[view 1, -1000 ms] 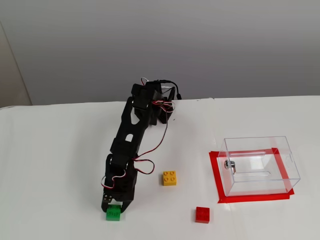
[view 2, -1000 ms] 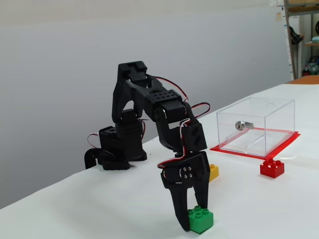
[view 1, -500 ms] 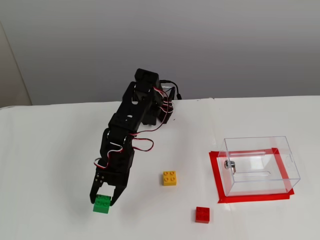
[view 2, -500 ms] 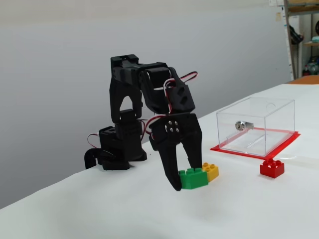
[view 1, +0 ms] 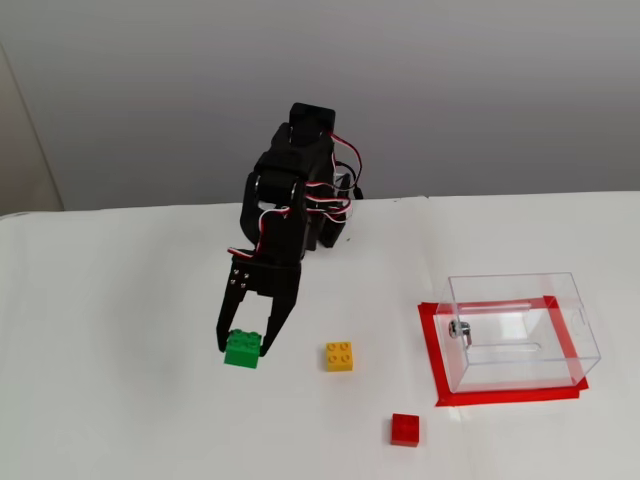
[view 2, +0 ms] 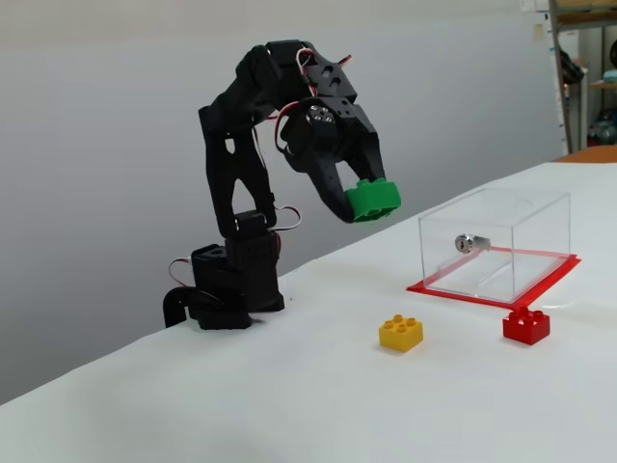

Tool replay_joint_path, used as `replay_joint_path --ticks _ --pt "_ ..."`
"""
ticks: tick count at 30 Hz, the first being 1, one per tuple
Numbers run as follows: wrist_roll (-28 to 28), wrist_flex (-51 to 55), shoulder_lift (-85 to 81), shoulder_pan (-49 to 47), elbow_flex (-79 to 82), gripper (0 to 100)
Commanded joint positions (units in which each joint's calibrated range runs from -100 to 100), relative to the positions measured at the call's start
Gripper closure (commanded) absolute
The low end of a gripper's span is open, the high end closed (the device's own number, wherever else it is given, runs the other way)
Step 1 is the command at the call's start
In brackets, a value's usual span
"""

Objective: Pick the green lego brick and place it into the transparent box

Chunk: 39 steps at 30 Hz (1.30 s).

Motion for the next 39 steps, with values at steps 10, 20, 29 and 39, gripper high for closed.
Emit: replay_joint_path --ticks 10,20,29,39 --pt "-0.08 0.07 -25.42 -18.07 19.59 84" --pt "0.39 0.33 -32.80 -37.96 25.38 84" --pt "0.03 -0.11 -32.37 -58.00 25.01 85" --pt "-0.13 -0.37 -18.71 -70.42 20.22 84"
